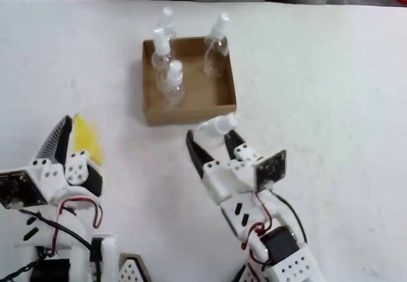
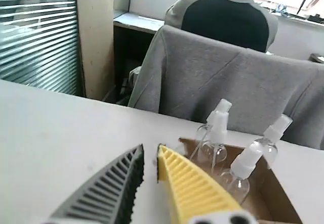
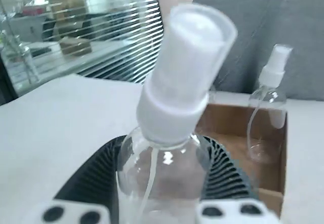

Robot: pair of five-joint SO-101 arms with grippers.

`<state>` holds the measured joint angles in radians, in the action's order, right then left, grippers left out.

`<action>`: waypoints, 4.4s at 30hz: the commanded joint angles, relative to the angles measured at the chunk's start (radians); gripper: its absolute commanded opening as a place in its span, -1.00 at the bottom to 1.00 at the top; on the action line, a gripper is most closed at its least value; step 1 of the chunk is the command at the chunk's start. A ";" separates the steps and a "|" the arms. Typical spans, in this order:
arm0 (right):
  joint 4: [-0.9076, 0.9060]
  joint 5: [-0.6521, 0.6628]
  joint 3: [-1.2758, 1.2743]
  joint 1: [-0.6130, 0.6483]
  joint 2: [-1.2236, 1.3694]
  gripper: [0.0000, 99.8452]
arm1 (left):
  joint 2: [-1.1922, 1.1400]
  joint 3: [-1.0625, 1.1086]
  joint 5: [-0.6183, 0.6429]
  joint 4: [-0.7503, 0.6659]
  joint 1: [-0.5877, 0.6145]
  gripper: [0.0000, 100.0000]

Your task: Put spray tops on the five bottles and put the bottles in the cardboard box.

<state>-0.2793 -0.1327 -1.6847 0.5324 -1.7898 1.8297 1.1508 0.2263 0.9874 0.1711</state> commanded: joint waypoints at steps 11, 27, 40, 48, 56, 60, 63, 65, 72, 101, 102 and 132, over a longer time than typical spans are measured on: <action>0.068 0.103 0.199 -0.079 -0.001 -0.97 | -0.007 0.548 0.015 -0.356 0.183 -0.85; 0.173 0.112 0.592 -0.081 0.558 -0.97 | -0.008 0.543 0.005 -0.146 0.176 -0.84; 0.418 0.115 0.663 -0.189 0.914 -0.97 | -0.010 0.543 -0.190 -0.038 0.018 -0.85; 0.615 0.117 0.674 -0.205 1.156 -0.97 | -0.010 0.543 -0.207 -0.037 0.018 -0.85; 0.680 0.117 0.807 -0.222 1.397 -0.97 | -0.010 0.543 -0.212 -0.037 0.018 -0.85; 0.687 0.115 0.864 -0.231 1.504 -0.97 | -0.010 0.543 -0.213 -0.037 0.018 -0.85; 0.687 0.112 0.901 -0.234 1.577 -0.97 | -0.010 0.543 -0.213 -0.037 0.015 -0.85; 0.688 0.112 0.928 -0.236 1.626 -0.97 | -0.010 0.543 -0.213 -0.037 0.013 -0.85; 0.802 0.117 0.976 -0.239 1.781 -0.97 | -0.010 0.543 -0.213 -0.038 0.013 -0.85; 0.855 0.118 1.114 -0.263 2.060 -0.97 | -0.010 0.543 -0.213 -0.038 0.013 -0.85; 0.855 0.120 1.114 -0.263 2.060 -0.97 | -0.010 0.543 -0.213 -0.038 0.013 -0.85; 0.857 0.226 1.132 -0.236 2.146 -0.96 | -0.010 0.543 -0.213 -0.038 0.013 -0.85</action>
<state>0.5646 0.0882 -0.5923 0.2839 0.3644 1.8144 1.6955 0.0238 0.9459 0.1956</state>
